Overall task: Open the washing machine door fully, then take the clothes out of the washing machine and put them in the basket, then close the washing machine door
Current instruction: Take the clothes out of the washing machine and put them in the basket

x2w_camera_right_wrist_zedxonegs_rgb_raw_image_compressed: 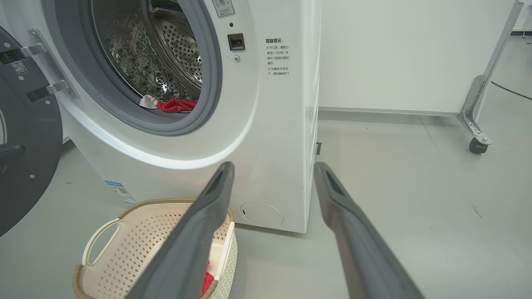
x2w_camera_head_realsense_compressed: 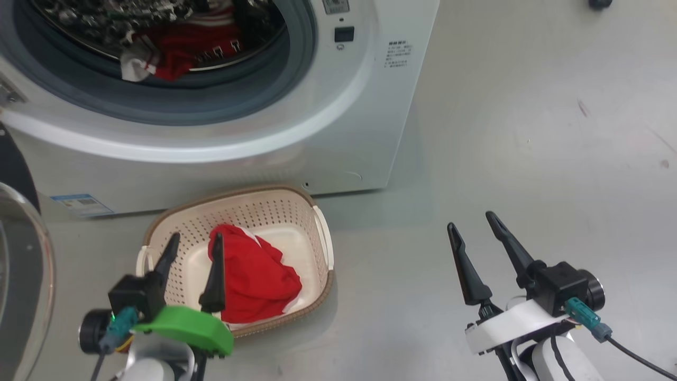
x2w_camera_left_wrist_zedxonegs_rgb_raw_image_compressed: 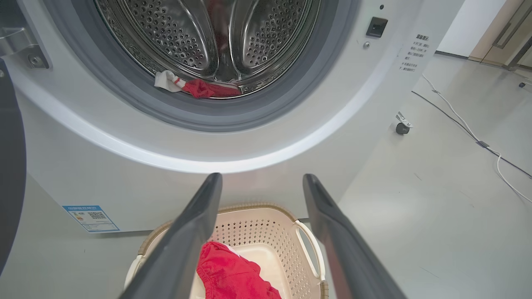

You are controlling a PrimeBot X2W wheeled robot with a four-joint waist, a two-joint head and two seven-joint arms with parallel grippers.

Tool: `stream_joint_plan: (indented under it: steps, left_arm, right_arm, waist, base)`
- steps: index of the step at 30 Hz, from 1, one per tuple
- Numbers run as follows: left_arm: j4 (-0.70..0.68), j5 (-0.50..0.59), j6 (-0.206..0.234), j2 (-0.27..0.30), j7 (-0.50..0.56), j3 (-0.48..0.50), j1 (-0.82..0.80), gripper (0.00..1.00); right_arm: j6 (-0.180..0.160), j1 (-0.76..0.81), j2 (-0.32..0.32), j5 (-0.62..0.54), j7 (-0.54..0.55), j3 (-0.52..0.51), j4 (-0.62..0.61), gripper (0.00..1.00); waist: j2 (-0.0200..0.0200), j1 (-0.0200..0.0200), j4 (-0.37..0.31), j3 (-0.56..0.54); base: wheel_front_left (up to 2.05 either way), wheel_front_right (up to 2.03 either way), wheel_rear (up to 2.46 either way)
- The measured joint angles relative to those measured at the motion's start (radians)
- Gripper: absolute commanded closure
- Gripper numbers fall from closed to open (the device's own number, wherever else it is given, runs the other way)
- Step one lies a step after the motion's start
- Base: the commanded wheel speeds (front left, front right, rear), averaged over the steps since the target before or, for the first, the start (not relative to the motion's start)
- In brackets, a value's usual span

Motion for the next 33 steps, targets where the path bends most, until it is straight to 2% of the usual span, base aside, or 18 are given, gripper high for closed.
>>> stream_joint_plan:
  steps: [6,12,13,25,33]
  left_arm:
    - [0.040,-0.020,-0.005,-0.001,0.043,0.021,-0.113,0.00]
    - [0.083,-0.027,-0.005,0.017,0.128,0.052,-0.310,0.00]
    - [0.092,-0.026,-0.004,0.035,0.164,0.056,-0.367,0.00]
    - [0.121,0.027,-0.003,0.153,0.304,0.101,-0.677,0.00]
    - [0.173,0.061,0.011,0.254,0.389,0.147,-0.834,0.00]
  right_arm:
    - [0.007,-0.039,0.000,0.000,0.000,0.007,-0.014,0.00]
    - [0.016,-0.106,0.000,0.002,0.000,0.026,-0.030,0.00]
    - [0.018,-0.129,0.000,0.008,0.000,0.034,-0.035,0.00]
    - [0.021,-0.230,-0.001,0.124,0.000,0.083,-0.060,0.00]
    - [0.018,-0.284,0.000,0.207,0.000,0.130,-0.064,0.00]
  waist:
    - [0.0000,0.0000,-0.018,0.068]
    - [0.0000,0.0000,-0.048,0.166]
    - [0.0000,0.0001,-0.058,0.194]
    - [0.0000,0.0001,-0.138,0.330]
    - [0.0000,0.0001,-0.216,0.396]
  base:
    - [0.00,0.00,0.00]
    - [0.00,0.00,0.00]
    - [0.00,0.00,0.00]
    - [0.00,0.00,0.00]
    - [0.00,0.00,0.00]
